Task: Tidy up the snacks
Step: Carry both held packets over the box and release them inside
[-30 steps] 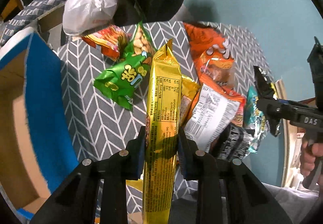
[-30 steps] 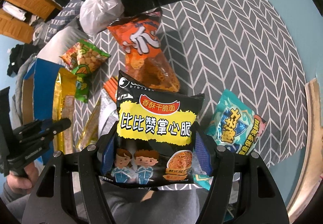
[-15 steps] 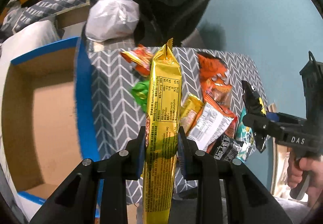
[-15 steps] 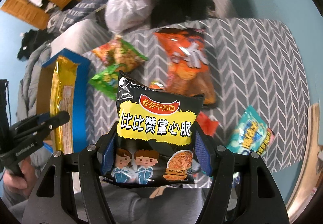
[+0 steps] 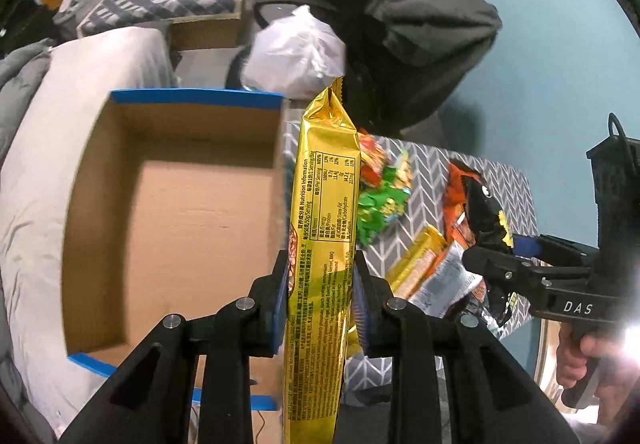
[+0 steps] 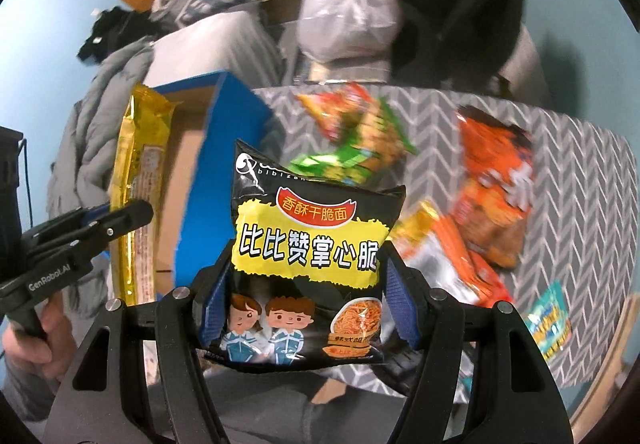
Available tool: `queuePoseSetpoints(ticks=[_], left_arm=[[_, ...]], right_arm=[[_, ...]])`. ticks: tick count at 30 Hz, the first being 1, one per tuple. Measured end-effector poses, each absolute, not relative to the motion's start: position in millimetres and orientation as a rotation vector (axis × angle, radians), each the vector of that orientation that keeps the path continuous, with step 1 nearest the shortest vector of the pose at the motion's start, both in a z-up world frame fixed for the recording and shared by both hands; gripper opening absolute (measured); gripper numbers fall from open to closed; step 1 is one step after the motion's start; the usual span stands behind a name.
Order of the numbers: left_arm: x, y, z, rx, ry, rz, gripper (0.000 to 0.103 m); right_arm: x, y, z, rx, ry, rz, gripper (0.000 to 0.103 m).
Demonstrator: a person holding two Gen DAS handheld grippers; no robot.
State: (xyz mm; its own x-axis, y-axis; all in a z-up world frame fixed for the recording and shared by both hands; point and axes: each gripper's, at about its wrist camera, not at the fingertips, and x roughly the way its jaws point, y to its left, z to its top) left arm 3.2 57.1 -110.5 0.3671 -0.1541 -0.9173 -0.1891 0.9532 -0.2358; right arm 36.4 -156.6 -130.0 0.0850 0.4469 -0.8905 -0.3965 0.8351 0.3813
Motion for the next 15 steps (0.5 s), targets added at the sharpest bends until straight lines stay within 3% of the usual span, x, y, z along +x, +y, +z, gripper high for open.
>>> queuePoseSetpoints(ticks=[15], left_arm=[[-25, 142, -126, -0.382, 1.182, 0.193, 0.028]], right_arm=[[34, -30, -126, -0.125, 1.327, 0.84, 0.067]])
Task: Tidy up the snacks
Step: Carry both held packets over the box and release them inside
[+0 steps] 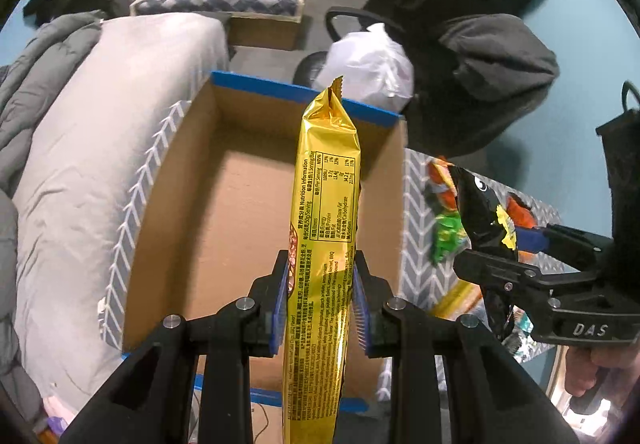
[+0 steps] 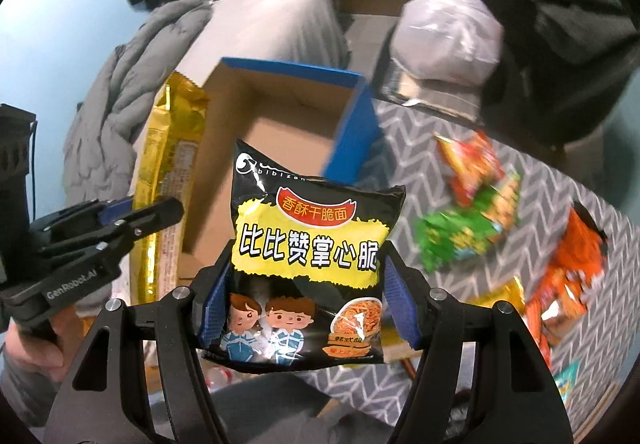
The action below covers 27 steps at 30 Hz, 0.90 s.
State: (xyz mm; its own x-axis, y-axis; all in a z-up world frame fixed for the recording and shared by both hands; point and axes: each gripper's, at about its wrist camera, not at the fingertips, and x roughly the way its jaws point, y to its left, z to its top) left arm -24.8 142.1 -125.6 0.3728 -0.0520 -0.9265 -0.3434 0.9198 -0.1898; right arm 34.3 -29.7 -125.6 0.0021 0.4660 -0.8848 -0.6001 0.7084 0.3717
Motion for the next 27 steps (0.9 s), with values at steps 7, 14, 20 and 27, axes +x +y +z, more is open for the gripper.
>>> queuePoseSetpoints(ticks=[7, 14, 20, 27], left_arm=[[-25, 171, -144, -0.401, 1.195, 0.24, 0.028], [-21, 193, -162, -0.421, 1.213, 0.271, 0.028], [-15, 200, -173, -0.417, 1.234, 0.276, 0.028], [-16, 205, -175, -0.388, 1.247, 0.289, 0.034]], right_arm=[[28, 28, -134, -0.204, 1.334, 0.909, 0.067], [28, 66, -150, -0.269, 1.359, 0.933, 0.067], [30, 81, -164, -0.295, 1.386, 0.913, 0.068], [34, 82, -165, -0.292, 1.402, 0.878, 0.069]])
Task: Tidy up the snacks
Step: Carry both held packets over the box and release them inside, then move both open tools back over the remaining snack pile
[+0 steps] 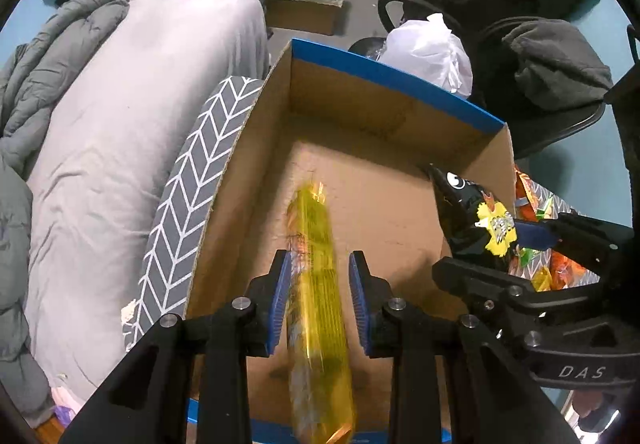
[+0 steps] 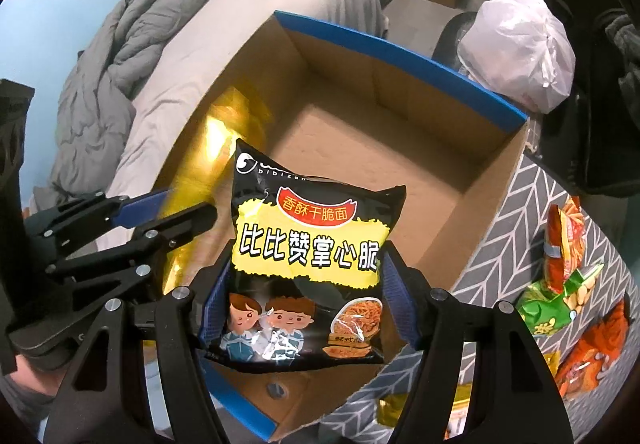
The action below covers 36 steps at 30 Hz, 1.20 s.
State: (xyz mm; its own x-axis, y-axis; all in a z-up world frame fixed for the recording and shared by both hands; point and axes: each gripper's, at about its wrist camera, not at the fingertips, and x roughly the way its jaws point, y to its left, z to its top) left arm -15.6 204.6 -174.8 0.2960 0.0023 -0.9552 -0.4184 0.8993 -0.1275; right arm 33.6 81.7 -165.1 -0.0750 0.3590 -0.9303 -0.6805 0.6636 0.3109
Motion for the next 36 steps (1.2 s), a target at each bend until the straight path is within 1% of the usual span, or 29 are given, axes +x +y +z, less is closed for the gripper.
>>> queuePoseSetpoints(ticks=[1, 2, 5, 8, 11, 13, 16, 22, 27, 30, 32, 36], left_arm=[[-15, 206, -175, -0.389, 1.248, 0.294, 0.039], [-15, 206, -175, -0.389, 1.247, 0.299, 0.041], [-15, 209, -173, -0.389, 1.244, 0.306, 0.045], [-17, 210, -169, -0.397, 1.241, 0.316, 0.051], [-19, 210, -161, -0.396, 1.235, 0.33, 0.056], [-21, 207, -155, -0.388, 1.223, 0.333, 0.062], [-23, 201, -145, -0.373, 1.208, 0.328, 0.068], [-23, 184, -129, -0.365, 1.196, 0.3, 0.073], [-19, 166, -122, -0.356, 1.196, 0.272, 0.073], [-16, 154, -119, -0.334, 1.199, 0.258, 0.077], [-13, 146, -117, -0.32, 1.2, 0.245, 0.077], [-7, 130, -113, -0.291, 1.207, 0.213, 0.077]], right_arm=[[35, 82, -165, -0.291, 1.401, 0.874, 0.07], [35, 81, -164, -0.284, 1.4, 0.869, 0.073], [36, 79, -160, -0.267, 1.394, 0.859, 0.075], [39, 76, -156, -0.259, 1.386, 0.85, 0.079], [42, 71, -150, -0.245, 1.379, 0.842, 0.079], [43, 65, -146, -0.241, 1.369, 0.835, 0.079], [44, 57, -140, -0.235, 1.361, 0.818, 0.08], [49, 32, -127, -0.209, 1.347, 0.776, 0.082], [55, 5, -118, -0.184, 1.34, 0.74, 0.083], [56, -11, -114, -0.173, 1.336, 0.721, 0.085], [58, -24, -111, -0.164, 1.331, 0.704, 0.087], [61, -51, -107, -0.143, 1.331, 0.665, 0.087]])
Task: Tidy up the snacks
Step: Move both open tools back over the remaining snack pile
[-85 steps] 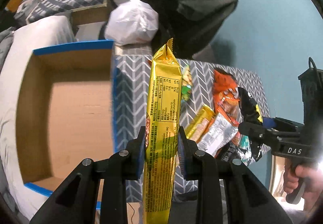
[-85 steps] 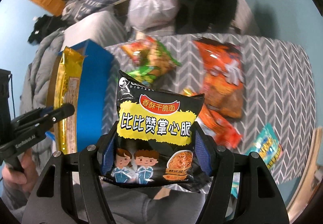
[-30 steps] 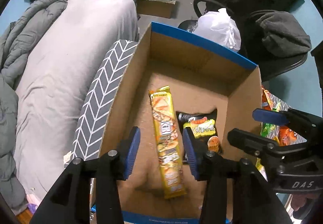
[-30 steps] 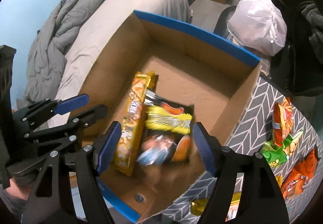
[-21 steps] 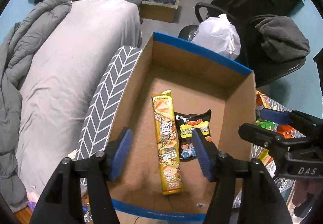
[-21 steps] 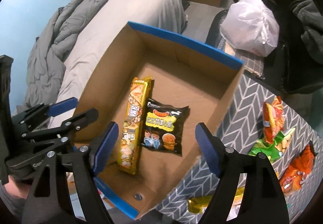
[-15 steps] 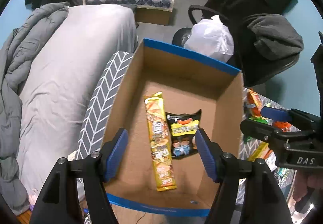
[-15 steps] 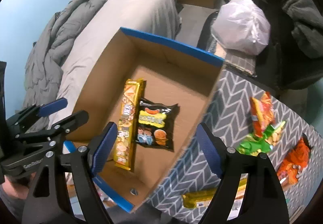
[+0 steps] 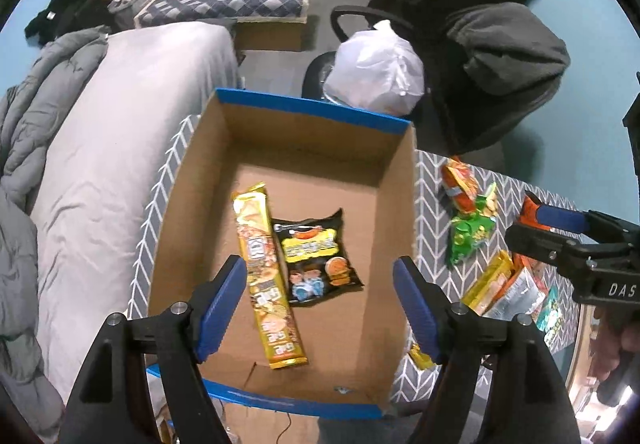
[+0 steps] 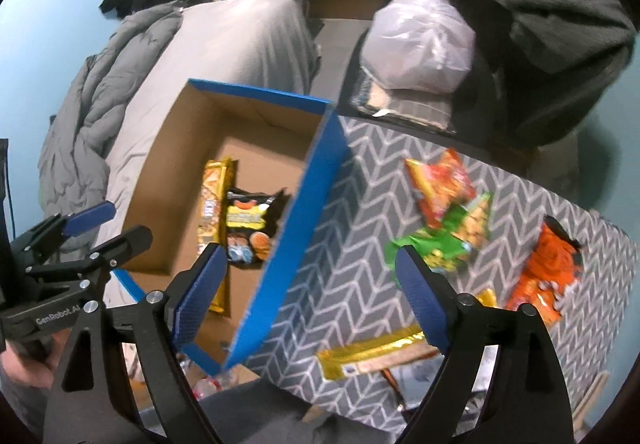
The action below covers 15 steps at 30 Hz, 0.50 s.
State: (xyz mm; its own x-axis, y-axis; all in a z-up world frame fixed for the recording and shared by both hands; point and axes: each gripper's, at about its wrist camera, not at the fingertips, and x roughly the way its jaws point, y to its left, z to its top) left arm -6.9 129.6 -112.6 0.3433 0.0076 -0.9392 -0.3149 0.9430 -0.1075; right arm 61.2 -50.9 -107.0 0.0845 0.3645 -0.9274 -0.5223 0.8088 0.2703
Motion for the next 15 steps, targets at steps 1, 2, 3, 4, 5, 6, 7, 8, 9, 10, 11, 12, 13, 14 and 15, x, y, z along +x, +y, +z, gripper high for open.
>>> queuePoseSetpoints(ticks=[1, 2, 3, 4, 5, 6, 7, 8, 9, 10, 11, 12, 13, 14, 15], left_arm=[[-5, 126, -111, -0.284, 1.206, 0.206, 0.077], [-4, 122, -110, -0.277, 1.205, 0.197, 0.077], [-2, 117, -107, -0.268, 1.204, 0.187, 0.077], [0, 112, -105, -0.262, 1.202, 0.178, 0.077], [1, 108, -104, -0.258, 1.2, 0.171, 0.077], [3, 103, -102, -0.251, 1.198, 0.162, 0.077], [5, 98, -101, -0.246, 1.196, 0.155, 0.077], [6, 93, -100, -0.242, 1.196, 0.147, 0.078], [8, 89, -98, -0.237, 1.196, 0.139, 0.079], [10, 85, -98, -0.233, 1.196, 0.132, 0.078], [11, 81, -97, -0.23, 1.196, 0.125, 0.079], [13, 75, -96, -0.225, 1.196, 0.117, 0.079], [15, 70, -95, -0.22, 1.196, 0.109, 0.079], [16, 67, -94, -0.217, 1.195, 0.103, 0.079], [17, 62, -93, -0.212, 1.194, 0.094, 0.079]], right_arm=[[62, -58, -106, -0.137, 1.332, 0.652, 0.087], [63, -65, -105, -0.129, 1.332, 0.642, 0.087], [63, -72, -104, -0.124, 1.332, 0.635, 0.087], [63, -79, -103, -0.119, 1.331, 0.625, 0.087], [64, -86, -102, -0.115, 1.33, 0.615, 0.087], [64, -93, -101, -0.111, 1.329, 0.606, 0.087], [64, -101, -100, -0.107, 1.329, 0.596, 0.087], [65, -107, -100, -0.103, 1.33, 0.587, 0.087], [65, -114, -100, -0.098, 1.33, 0.578, 0.087], [67, -123, -99, -0.091, 1.331, 0.566, 0.087], [67, -130, -100, -0.086, 1.332, 0.558, 0.087], [68, -138, -100, -0.081, 1.335, 0.545, 0.087], [68, -145, -100, -0.076, 1.337, 0.535, 0.087], [68, -154, -101, -0.069, 1.339, 0.521, 0.087], [69, -162, -101, -0.06, 1.341, 0.508, 0.087]])
